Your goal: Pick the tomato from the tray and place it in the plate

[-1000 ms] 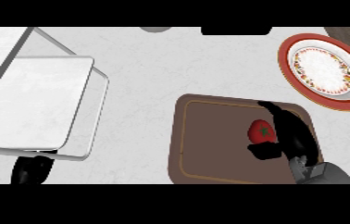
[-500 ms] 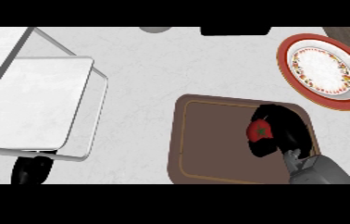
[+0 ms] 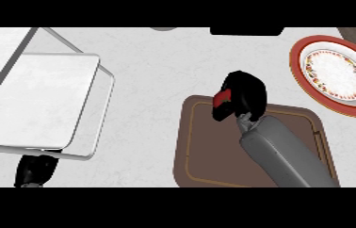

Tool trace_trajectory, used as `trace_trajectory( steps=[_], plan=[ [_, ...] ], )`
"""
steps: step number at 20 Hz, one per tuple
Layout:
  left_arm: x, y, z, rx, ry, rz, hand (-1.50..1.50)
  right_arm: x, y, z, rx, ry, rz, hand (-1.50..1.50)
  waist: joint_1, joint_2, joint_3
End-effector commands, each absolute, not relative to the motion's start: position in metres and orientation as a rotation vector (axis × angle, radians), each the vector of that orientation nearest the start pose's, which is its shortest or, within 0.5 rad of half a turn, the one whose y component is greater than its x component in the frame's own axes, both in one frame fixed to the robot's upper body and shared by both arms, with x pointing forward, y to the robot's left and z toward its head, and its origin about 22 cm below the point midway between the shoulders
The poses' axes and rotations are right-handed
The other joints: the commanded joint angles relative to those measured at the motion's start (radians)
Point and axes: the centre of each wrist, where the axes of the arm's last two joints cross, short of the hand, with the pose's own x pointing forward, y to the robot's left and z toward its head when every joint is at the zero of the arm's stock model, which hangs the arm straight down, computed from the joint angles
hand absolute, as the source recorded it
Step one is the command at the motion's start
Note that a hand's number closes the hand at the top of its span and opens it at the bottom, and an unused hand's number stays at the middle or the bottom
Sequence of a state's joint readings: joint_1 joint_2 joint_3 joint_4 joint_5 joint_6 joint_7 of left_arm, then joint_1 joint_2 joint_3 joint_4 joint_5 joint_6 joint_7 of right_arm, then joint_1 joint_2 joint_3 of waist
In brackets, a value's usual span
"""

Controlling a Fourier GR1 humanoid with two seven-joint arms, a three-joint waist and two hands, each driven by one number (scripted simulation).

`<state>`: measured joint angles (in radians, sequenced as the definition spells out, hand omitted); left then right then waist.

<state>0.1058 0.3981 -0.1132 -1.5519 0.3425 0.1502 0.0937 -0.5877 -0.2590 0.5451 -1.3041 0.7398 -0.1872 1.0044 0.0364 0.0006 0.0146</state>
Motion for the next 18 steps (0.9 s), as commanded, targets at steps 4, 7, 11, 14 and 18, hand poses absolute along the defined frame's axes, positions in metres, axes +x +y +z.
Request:
trace_trajectory(
  steps=[4, 7, 11, 14, 18],
  plan=[
    [0.216, 0.266, -0.023, 0.016, -1.216, -0.006, 0.00, 0.350, -0.087, 0.098, -1.260, -1.347, 0.464, 1.50, -0.037, 0.009, -0.015],
    [0.208, 0.263, -0.025, 0.017, -1.214, 0.013, 0.00, 0.350, -0.087, 0.099, -1.263, -1.404, 0.299, 1.50, -0.051, 0.004, -0.014],
    [0.212, 0.271, -0.021, 0.015, -1.227, 0.011, 0.00, 0.370, -0.093, 0.130, -1.267, -1.424, 0.090, 1.50, -0.057, 0.006, -0.015],
    [0.209, 0.260, -0.025, 0.002, -1.208, 0.006, 0.00, 0.374, -0.117, 0.115, -1.292, -1.404, -0.007, 1.50, -0.070, 0.011, -0.014],
    [0.214, 0.276, -0.020, 0.038, -1.226, 0.029, 0.00, 0.375, -0.160, 0.115, -1.285, -1.451, -0.181, 1.50, -0.080, 0.011, -0.013]
  ],
)
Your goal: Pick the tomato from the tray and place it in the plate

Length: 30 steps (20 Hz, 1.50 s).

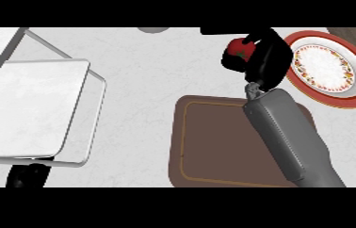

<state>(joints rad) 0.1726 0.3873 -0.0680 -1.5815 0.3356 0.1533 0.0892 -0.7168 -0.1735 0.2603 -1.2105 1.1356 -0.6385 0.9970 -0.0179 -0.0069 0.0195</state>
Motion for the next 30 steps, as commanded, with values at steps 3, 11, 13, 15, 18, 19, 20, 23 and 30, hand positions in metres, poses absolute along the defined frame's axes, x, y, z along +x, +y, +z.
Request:
trace_trajectory(
  steps=[3, 11, 13, 15, 18, 19, 20, 23, 30],
  plan=[
    [0.205, 0.257, -0.029, -0.003, -1.215, 0.028, 0.00, 0.377, -0.184, 0.110, -1.351, -1.456, -0.203, 1.50, -0.017, 0.017, -0.018],
    [0.204, 0.275, -0.021, 0.020, -1.212, -0.004, 0.00, 0.379, -0.289, 0.087, -1.571, -1.358, -0.319, 1.50, 0.008, 0.022, -0.016],
    [0.211, 0.262, -0.020, -0.002, -1.222, -0.003, 0.00, 0.377, -0.307, 0.085, -1.592, -1.353, -0.321, 1.50, 0.006, 0.025, -0.016],
    [0.219, 0.255, -0.020, 0.010, -1.240, -0.021, 0.00, 0.385, -0.316, 0.094, -1.578, -1.356, -0.326, 1.50, 0.012, 0.027, -0.016],
    [0.224, 0.263, -0.013, -0.001, -1.232, -0.012, 0.00, 0.379, -0.347, 0.088, -1.616, -1.319, -0.318, 1.50, 0.014, 0.032, -0.014],
    [0.208, 0.256, -0.026, -0.016, -1.229, 0.001, 0.00, 0.376, -0.353, 0.083, -1.613, -1.320, -0.349, 1.50, 0.022, 0.029, -0.014],
    [0.227, 0.265, -0.013, 0.005, -1.230, -0.021, 0.00, 0.379, -0.356, 0.088, -1.611, -1.326, -0.341, 1.50, 0.014, 0.031, -0.014],
    [0.217, 0.261, -0.022, -0.011, -1.233, -0.017, 0.00, 0.377, -0.378, 0.093, -1.622, -1.320, -0.353, 1.50, 0.024, 0.033, -0.014],
    [0.215, 0.258, -0.020, -0.025, -1.239, -0.012, 0.00, 0.369, -0.416, 0.071, -1.406, -1.007, -0.157, -1.50, 0.032, 0.045, -0.013]
  ],
)
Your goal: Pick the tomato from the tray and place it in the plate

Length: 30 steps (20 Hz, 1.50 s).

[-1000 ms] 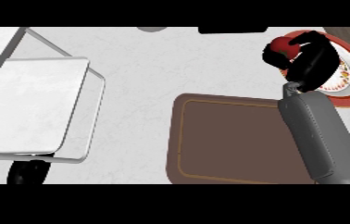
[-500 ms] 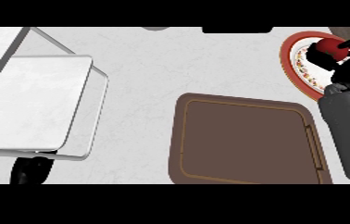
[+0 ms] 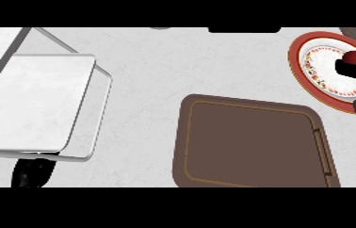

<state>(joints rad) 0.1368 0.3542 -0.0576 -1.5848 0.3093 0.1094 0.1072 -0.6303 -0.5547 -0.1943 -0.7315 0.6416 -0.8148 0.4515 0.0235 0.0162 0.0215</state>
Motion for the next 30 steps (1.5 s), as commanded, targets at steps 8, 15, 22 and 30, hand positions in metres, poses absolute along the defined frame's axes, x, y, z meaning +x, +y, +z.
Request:
trace_trajectory(
  steps=[8, 15, 22, 30],
  plan=[
    [0.215, 0.254, -0.022, -0.028, -1.244, -0.015, 0.00, 0.367, -0.429, 0.069, -1.247, -1.226, -0.216, -1.50, -0.007, 0.023, -0.010],
    [0.217, 0.267, -0.017, -0.009, -1.229, -0.021, 0.00, 0.358, -0.452, 0.080, -1.217, -1.440, -0.462, -1.50, -0.019, 0.017, -0.012],
    [0.214, 0.264, -0.021, -0.008, -1.219, 0.004, 0.00, 0.326, -0.481, 0.051, -1.024, -1.503, -0.557, -1.50, -0.031, 0.001, -0.016],
    [0.205, 0.265, -0.027, 0.009, -1.217, 0.014, 0.00, 0.279, -0.497, 0.009, -0.823, -1.542, -0.401, -1.50, -0.051, -0.014, -0.021]
  ],
)
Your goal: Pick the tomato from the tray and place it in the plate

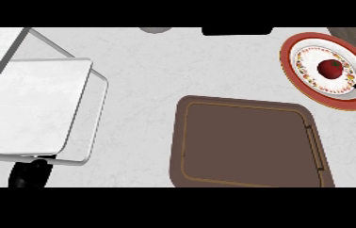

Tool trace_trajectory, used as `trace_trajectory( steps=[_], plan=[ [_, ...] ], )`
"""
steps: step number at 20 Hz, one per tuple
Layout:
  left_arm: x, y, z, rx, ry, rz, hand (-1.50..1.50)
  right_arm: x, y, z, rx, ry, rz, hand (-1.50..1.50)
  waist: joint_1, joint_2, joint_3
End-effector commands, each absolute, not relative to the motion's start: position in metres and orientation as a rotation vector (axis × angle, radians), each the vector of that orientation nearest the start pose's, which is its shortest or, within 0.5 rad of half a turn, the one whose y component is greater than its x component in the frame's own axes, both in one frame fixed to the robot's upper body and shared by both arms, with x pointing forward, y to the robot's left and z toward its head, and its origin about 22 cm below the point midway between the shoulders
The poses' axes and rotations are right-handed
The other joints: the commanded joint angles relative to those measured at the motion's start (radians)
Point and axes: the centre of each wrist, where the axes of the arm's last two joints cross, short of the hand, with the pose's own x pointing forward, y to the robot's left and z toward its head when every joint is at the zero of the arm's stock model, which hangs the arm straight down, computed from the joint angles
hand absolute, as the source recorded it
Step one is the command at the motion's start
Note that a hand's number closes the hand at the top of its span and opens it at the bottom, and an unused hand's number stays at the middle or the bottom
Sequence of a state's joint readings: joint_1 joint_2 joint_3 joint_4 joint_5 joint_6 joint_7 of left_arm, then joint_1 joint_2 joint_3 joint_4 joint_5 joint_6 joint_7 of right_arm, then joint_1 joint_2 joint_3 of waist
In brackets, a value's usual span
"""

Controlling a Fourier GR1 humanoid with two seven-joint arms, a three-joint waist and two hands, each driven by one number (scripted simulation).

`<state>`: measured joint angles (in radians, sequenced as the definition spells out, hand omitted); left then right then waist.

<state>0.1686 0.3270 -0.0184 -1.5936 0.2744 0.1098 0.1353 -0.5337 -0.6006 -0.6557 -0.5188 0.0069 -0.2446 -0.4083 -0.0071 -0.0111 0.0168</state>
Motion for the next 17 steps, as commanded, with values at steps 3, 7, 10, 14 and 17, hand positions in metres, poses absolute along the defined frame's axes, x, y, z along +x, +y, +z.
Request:
trace_trajectory(
  steps=[3, 7, 10, 14, 17],
  plan=[
    [0.217, 0.273, -0.021, 0.020, -1.201, -0.006, 0.00, 0.271, -0.497, -0.001, -0.821, -1.531, -0.344, -1.50, -0.018, 0.016, -0.016],
    [0.211, 0.270, -0.030, 0.032, -1.200, 0.023, 0.00, 0.252, -0.508, -0.002, -0.831, -1.497, -0.277, -1.50, -0.032, 0.010, -0.019],
    [0.215, 0.274, -0.023, 0.031, -1.201, 0.003, 0.00, 0.255, -0.504, 0.000, -0.876, -1.484, -0.263, -1.50, -0.028, 0.010, -0.019],
    [0.212, 0.269, -0.029, 0.038, -1.195, 0.016, 0.00, 0.233, -0.498, -0.024, -0.864, -1.452, -0.256, -1.50, -0.033, 0.010, -0.019],
    [0.210, 0.259, -0.027, 0.026, -1.189, 0.022, 0.00, 0.225, -0.505, -0.017, -0.869, -1.460, -0.249, -1.50, -0.038, 0.010, -0.019]
  ],
)
